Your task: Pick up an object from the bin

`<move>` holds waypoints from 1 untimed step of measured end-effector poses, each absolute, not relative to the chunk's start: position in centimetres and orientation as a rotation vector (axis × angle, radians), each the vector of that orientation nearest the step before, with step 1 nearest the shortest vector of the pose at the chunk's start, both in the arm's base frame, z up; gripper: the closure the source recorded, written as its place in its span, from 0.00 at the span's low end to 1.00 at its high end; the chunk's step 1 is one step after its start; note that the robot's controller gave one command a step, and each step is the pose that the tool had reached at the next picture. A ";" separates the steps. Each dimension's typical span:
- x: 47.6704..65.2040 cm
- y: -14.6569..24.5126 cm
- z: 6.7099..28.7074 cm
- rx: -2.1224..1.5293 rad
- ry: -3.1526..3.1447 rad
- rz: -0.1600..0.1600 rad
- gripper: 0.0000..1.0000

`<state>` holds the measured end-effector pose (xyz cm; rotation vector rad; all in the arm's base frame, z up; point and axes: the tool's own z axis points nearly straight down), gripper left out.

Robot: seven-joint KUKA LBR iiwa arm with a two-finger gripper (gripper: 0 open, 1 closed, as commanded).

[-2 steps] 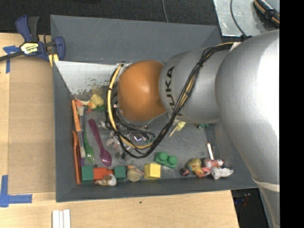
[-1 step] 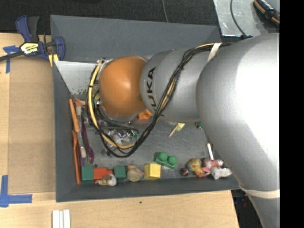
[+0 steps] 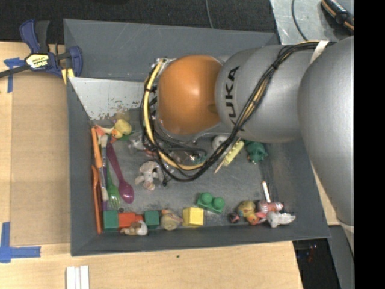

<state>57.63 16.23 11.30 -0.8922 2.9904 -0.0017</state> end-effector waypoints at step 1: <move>51.8 19.3 8.0 -1.203 2.878 -0.003 0.00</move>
Offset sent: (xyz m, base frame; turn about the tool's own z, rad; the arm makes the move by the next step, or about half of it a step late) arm 0.0274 -0.0866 -0.0147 -0.0635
